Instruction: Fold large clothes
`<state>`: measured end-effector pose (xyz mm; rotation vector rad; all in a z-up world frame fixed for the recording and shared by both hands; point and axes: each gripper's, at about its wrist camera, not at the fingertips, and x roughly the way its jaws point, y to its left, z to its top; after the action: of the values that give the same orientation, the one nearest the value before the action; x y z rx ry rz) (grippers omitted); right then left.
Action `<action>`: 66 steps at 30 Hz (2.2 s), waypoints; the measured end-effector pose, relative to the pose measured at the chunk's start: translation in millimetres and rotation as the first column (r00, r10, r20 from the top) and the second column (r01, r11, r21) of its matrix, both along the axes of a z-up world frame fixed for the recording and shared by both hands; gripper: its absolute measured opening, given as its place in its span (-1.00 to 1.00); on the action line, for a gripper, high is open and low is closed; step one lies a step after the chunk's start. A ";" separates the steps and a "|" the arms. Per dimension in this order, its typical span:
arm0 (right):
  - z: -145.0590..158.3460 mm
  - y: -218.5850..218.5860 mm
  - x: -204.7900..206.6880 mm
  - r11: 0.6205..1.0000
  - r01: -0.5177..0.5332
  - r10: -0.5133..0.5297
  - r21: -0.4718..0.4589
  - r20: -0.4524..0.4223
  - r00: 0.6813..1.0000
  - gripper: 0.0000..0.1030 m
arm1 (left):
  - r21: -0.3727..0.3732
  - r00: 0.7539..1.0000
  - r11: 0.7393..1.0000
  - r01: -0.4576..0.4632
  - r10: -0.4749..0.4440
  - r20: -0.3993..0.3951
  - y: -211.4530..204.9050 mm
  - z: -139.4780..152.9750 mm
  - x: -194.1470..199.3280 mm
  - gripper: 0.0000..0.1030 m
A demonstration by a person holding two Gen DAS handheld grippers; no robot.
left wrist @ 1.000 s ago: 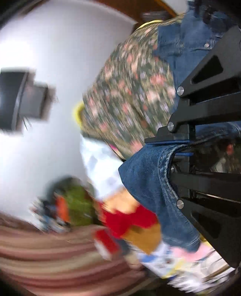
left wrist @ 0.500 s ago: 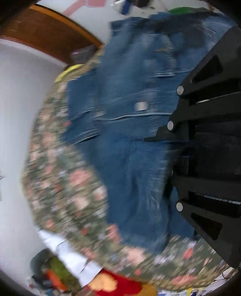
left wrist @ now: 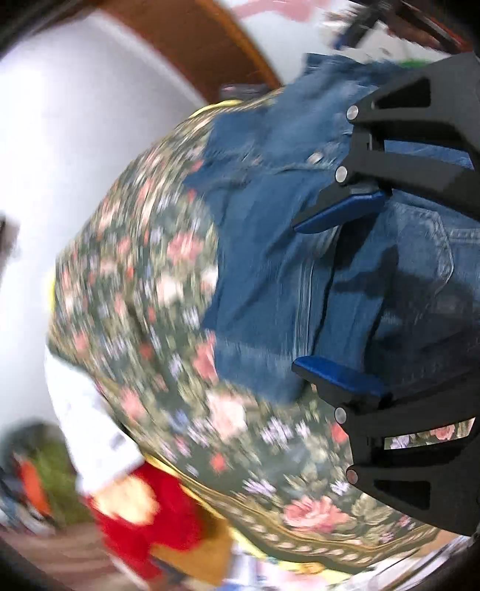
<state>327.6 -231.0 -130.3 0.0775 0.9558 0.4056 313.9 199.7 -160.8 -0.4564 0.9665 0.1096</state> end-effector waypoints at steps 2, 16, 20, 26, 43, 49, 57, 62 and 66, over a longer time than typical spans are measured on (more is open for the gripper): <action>-0.4 6.0 0.6 1.000 -0.010 0.010 0.003 0.000 1.000 1.00 | -0.091 0.998 0.994 -0.055 0.051 -0.037 21.1 -16.1 2.5 0.33; -6.6 5.9 9.1 1.000 0.003 -0.003 0.000 -0.014 1.000 1.00 | -0.343 0.980 0.924 -0.172 0.123 -0.159 50.5 -91.5 46.6 0.33; -10.9 1.8 10.3 1.000 0.018 -0.018 -0.012 -0.018 1.000 1.00 | -0.296 0.975 0.935 -0.196 0.153 -0.160 51.9 -96.1 58.9 0.09; -11.6 -11.9 4.9 0.999 0.031 -0.031 0.011 -0.021 0.999 1.00 | -0.082 0.978 0.979 -0.184 0.175 -0.113 44.3 -78.6 63.6 -0.69; 10.4 -77.5 -22.4 0.986 0.118 -0.121 0.114 0.022 0.992 1.00 | 0.356 0.890 0.898 0.260 -0.366 0.273 -168.0 123.2 36.9 -0.76; 17.8 -93.1 -38.1 0.988 0.116 -0.121 0.100 0.043 0.992 1.00 | 0.332 0.850 0.824 0.458 -0.516 0.108 -248.9 66.4 43.9 -0.76; 15.8 -105.5 -40.9 0.986 0.140 -0.144 0.087 0.031 0.989 1.00 | 0.267 0.758 0.720 0.641 -0.648 -0.073 -300.4 16.9 22.4 -0.65; 19.0 -95.8 -33.1 0.986 0.138 -0.141 0.095 0.035 0.989 1.00 | 0.233 0.733 0.713 0.662 -0.680 -0.003 -286.5 44.1 5.3 0.24; 21.0 -78.6 -23.9 0.990 0.113 -0.117 0.086 0.042 0.992 1.00 | 0.254 0.787 0.774 0.580 -0.613 0.068 -248.5 70.1 4.7 0.27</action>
<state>303.7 -309.5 -109.3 0.1971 0.8839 0.3391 318.5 -48.8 -90.7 0.0689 0.9006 -0.3942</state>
